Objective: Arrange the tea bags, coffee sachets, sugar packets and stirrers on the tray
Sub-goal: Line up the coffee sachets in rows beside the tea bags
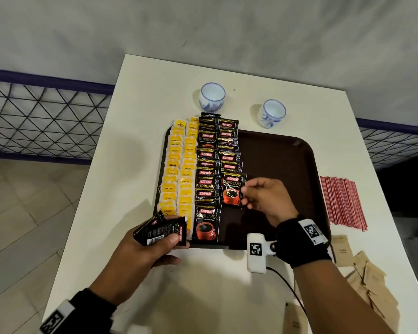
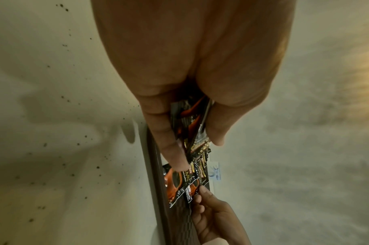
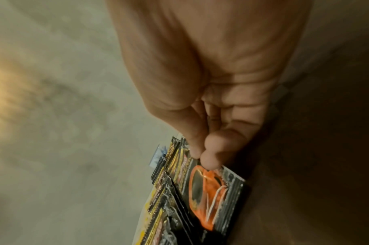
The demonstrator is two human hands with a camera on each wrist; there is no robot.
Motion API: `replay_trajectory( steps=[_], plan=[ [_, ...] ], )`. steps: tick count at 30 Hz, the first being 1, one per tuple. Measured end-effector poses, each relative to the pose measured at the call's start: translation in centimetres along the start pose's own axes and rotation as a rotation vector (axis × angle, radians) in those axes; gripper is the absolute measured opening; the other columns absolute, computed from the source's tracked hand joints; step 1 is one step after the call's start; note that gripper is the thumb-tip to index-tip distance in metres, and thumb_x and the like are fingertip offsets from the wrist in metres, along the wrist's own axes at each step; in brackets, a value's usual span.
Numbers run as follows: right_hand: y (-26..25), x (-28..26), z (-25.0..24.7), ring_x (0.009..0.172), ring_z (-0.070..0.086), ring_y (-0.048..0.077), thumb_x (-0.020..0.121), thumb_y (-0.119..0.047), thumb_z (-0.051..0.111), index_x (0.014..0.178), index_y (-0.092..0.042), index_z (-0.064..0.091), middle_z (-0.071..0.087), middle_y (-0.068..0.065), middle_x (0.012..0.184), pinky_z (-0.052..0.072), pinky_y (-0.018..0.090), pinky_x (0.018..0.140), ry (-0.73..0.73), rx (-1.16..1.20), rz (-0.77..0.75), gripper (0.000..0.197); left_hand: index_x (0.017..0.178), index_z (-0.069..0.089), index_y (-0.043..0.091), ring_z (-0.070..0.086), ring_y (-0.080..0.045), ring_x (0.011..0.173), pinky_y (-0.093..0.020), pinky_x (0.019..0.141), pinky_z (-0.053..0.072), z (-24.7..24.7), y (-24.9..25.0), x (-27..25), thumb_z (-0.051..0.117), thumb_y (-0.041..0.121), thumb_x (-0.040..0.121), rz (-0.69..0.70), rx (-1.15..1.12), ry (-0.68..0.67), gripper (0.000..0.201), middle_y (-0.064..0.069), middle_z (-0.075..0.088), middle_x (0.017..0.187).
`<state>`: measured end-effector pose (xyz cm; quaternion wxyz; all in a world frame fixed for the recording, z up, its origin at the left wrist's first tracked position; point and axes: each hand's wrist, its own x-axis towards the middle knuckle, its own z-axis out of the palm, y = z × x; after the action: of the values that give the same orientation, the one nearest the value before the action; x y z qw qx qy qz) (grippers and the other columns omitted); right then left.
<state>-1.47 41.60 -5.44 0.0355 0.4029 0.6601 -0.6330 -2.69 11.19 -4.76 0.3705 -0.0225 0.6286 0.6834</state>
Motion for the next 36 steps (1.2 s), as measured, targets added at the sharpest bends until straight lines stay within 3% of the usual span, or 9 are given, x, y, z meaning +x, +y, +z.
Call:
replay_trajectory(
  steps=[8,15,29,36],
  plan=[
    [-0.3,0.8,0.9,0.052,0.064,0.019,0.088,0.003,0.069,0.084,-0.006,0.064,0.066,0.010,0.064,0.050,0.025,0.046,0.058,-0.119,-0.049,0.011,0.127,0.067,0.016,0.076,-0.029,0.099,-0.040,0.076,0.064,0.2,-0.3,0.0,0.061,0.002,0.096,-0.046,0.028,-0.015,0.034,-0.011,0.077,0.109],
    [-0.3,1.1,1.8,0.047,0.062,0.014,0.088,0.001,0.069,0.097,-0.005,0.059,0.067,0.009,0.063,0.048,0.023,0.043,0.110,-0.149,-0.052,0.015,0.128,0.067,0.017,0.076,-0.028,0.100,-0.041,0.078,0.064,0.2,-0.1,0.1,0.062,0.003,0.095,-0.041,0.036,-0.025,0.036,-0.009,0.077,0.112],
    [-0.5,0.6,2.0,0.051,0.063,0.013,0.091,-0.006,0.068,0.096,-0.006,0.066,0.068,0.008,0.065,0.051,0.022,0.048,0.148,-0.190,-0.097,0.006,0.128,0.067,0.016,0.075,-0.031,0.101,-0.045,0.079,0.064,0.4,-0.1,0.1,0.064,0.004,0.093,-0.041,0.004,-0.041,0.037,-0.011,0.077,0.112],
    [-0.7,0.1,1.2,0.051,0.063,0.010,0.090,-0.010,0.071,0.102,-0.006,0.068,0.069,0.009,0.075,0.049,0.021,0.046,0.195,-0.151,-0.104,0.013,0.121,0.072,0.015,0.075,-0.026,0.099,-0.041,0.074,0.063,1.0,0.6,0.3,0.074,0.018,0.086,0.010,0.032,-0.085,0.036,-0.009,0.077,0.111]
  ],
)
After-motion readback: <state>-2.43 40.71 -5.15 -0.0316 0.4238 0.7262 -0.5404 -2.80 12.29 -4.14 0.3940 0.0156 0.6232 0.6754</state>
